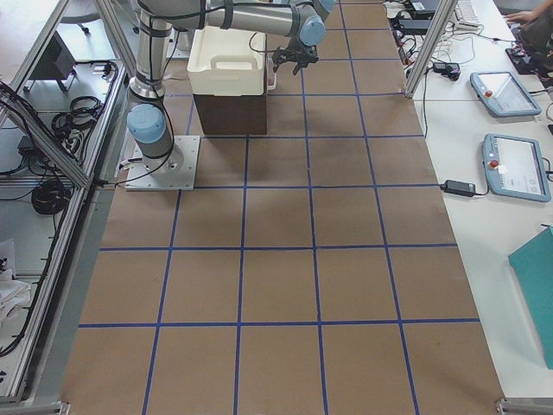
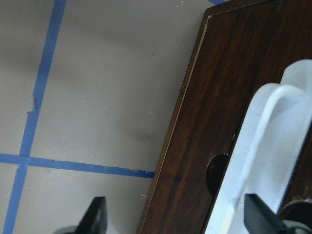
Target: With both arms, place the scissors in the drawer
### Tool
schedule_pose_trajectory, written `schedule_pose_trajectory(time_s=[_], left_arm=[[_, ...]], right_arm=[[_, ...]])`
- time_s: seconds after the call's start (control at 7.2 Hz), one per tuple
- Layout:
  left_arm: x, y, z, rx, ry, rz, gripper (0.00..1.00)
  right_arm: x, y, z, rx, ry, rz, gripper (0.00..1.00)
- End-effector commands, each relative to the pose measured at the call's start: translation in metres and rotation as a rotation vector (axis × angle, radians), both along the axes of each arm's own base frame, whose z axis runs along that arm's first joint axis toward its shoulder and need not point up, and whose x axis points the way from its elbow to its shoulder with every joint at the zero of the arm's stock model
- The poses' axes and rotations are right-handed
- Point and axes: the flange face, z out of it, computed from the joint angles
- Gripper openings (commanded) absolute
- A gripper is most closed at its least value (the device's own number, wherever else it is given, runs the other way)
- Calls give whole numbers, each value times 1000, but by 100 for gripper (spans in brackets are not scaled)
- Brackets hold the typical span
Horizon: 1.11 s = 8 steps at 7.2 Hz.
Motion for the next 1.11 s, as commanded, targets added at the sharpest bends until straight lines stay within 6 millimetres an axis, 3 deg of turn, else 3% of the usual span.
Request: schedule_pose_trajectory(time_s=[0.0, 0.28, 0.42, 0.56, 0.97], left_arm=[[1, -1, 1, -4, -2, -7, 63], [1, -1, 1, -4, -2, -5, 61], [1, -1, 1, -1, -1, -5, 67], [0, -1, 0, -1, 6, -5, 81], [-6, -3, -1, -15, 36, -2, 81]], right_arm=[[1, 0, -6, 15, 8, -15, 100], [1, 0, -13, 34, 19, -24, 100], [1, 0, -13, 36, 19, -24, 100], [1, 0, -14, 37, 20, -26, 100], [2, -2, -24, 50, 23, -25, 100]])
